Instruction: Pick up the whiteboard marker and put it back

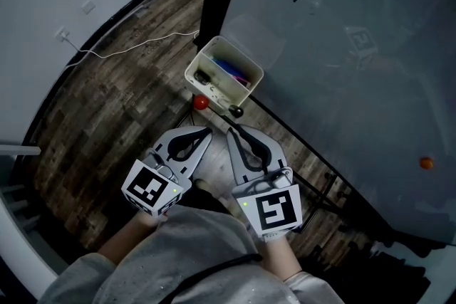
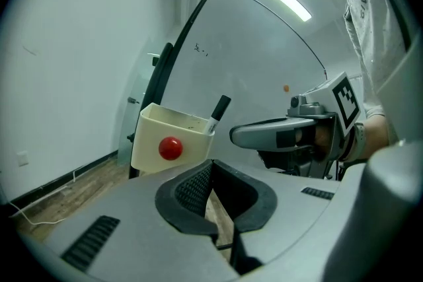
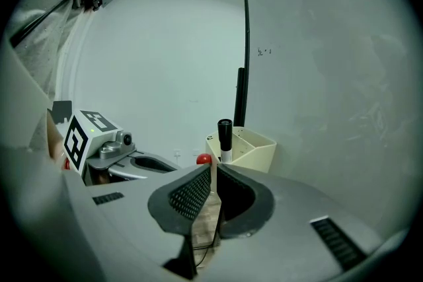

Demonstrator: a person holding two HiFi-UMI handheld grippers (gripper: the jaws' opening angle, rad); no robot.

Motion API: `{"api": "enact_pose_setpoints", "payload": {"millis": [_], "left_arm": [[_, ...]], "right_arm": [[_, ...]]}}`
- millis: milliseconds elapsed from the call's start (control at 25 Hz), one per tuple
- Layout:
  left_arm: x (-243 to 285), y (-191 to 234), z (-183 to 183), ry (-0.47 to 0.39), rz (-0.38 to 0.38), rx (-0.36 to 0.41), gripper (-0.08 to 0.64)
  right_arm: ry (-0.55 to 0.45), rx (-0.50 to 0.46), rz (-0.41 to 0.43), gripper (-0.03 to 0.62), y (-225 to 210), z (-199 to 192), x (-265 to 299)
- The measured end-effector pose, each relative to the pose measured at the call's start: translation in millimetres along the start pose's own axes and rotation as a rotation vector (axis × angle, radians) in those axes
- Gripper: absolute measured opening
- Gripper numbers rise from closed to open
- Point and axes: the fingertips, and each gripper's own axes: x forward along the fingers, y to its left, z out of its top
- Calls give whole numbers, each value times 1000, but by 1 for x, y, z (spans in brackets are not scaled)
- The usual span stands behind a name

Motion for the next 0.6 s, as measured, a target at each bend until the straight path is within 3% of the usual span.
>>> {"api": "enact_pose_setpoints", "payload": {"millis": [600], "left_arm": [[-28, -11, 13, -59, 112, 22, 15]], "right_arm": [[-13, -63, 108, 21, 32, 1, -20]]}}
